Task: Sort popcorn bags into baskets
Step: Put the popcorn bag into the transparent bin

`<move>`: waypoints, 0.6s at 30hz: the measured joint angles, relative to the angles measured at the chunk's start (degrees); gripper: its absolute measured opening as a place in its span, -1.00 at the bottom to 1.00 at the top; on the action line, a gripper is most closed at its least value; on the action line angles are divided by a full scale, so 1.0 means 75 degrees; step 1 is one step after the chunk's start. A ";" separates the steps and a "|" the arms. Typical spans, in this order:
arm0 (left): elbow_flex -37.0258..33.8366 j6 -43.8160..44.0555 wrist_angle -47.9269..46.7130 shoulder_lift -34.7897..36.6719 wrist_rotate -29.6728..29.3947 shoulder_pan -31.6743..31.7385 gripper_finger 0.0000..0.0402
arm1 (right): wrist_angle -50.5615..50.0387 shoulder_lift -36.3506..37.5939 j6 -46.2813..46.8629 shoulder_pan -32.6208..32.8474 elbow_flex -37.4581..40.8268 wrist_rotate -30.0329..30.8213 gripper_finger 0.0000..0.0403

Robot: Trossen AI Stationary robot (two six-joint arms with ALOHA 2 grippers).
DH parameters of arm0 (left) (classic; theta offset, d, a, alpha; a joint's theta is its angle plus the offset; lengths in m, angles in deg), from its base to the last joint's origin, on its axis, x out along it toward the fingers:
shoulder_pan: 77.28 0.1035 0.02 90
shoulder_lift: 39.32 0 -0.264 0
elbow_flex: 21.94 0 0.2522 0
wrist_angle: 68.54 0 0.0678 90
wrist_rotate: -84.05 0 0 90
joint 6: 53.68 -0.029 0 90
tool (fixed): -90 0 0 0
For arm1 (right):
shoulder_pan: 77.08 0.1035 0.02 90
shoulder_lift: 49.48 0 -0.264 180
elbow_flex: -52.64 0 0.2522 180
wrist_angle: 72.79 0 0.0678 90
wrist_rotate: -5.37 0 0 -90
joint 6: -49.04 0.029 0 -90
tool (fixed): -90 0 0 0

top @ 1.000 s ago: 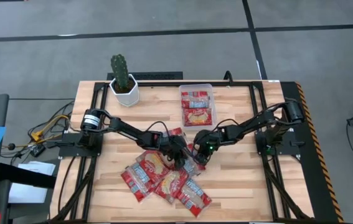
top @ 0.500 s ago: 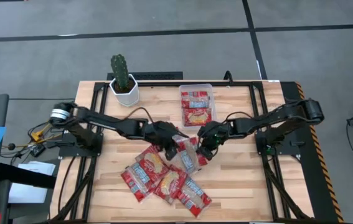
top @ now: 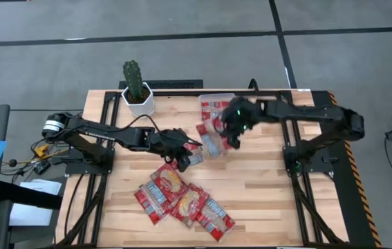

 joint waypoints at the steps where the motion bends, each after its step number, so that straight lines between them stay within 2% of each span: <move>1: 0.0000 0.0030 -0.0032 0.0000 0.0031 -0.0003 -1.00 | -0.0231 -0.0104 -0.0393 -0.0204 -0.0250 0.0065 -0.98; 6: 0.0000 0.0048 -0.0196 0.0003 0.0049 -0.0020 -1.00 | -0.1194 -0.0733 -0.2555 -0.1232 -0.1444 0.0273 -0.98; 10: 0.0000 0.0065 -0.0196 0.0003 0.0052 -0.0020 -1.00 | -0.1781 -0.1238 -0.4464 -0.1821 -0.2189 0.0783 -0.95; 18: 0.0000 0.0191 -0.0207 0.0003 -0.0029 -0.0020 -1.00 | -0.2166 -0.2435 -0.7659 -0.2452 -0.2817 0.1773 -0.94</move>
